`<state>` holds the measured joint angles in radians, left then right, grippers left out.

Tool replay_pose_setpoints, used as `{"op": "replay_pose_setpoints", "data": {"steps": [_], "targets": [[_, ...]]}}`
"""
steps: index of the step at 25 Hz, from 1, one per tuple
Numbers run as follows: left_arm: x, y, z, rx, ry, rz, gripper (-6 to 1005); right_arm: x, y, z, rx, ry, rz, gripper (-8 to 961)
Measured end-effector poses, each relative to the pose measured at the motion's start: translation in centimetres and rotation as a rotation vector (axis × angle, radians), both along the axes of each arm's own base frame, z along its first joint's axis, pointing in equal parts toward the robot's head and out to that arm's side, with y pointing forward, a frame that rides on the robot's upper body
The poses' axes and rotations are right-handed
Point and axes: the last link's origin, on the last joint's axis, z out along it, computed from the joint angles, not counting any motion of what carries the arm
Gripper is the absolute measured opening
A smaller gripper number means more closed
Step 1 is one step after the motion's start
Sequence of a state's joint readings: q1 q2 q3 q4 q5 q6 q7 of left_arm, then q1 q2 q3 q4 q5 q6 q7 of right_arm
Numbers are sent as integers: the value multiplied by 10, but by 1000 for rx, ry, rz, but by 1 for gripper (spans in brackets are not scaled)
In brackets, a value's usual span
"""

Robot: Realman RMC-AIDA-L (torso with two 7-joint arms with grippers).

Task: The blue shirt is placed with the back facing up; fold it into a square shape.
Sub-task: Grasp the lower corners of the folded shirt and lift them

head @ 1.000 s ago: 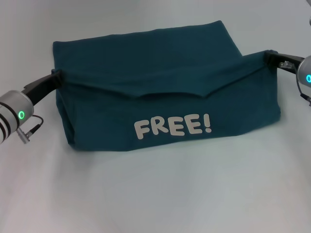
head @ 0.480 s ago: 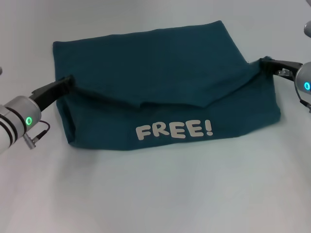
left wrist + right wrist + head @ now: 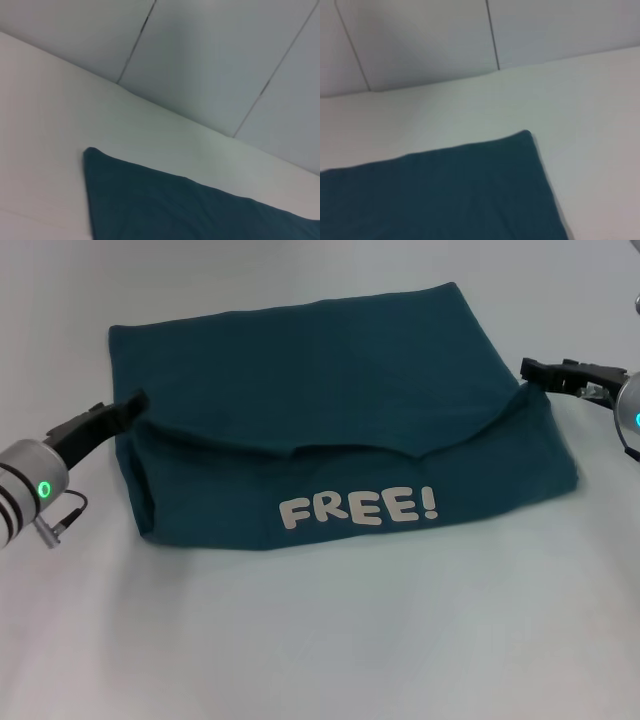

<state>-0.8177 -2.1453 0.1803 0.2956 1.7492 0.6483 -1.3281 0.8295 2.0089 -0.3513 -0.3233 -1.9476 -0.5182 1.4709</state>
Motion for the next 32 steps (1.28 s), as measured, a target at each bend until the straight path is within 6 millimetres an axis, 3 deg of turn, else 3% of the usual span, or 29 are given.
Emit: {"op": "replay_pose_setpoints", "data": {"steps": [2,4,10,15,25,32], "targets": [[-3,-1,2,1,-2,2,488,0,-1,3,-2,18,14,645],[-7,-4,5,-7,-8,1,727,2,-4,7,-8,43,23,689],[-14,-24,12,-96,-61,-83,836,16,-30,14,-105,157,49,708],[-15,-51,17,-180,-95,-193,834,24,-50,23,-178,229,38,715],[-20,-69,10,-273,-31,-247,831,30,-64,55,-259,313,-14,710],[-25,-76,5,-335,63,-273,831,29,-66,64,-273,344,-30,708]]}}
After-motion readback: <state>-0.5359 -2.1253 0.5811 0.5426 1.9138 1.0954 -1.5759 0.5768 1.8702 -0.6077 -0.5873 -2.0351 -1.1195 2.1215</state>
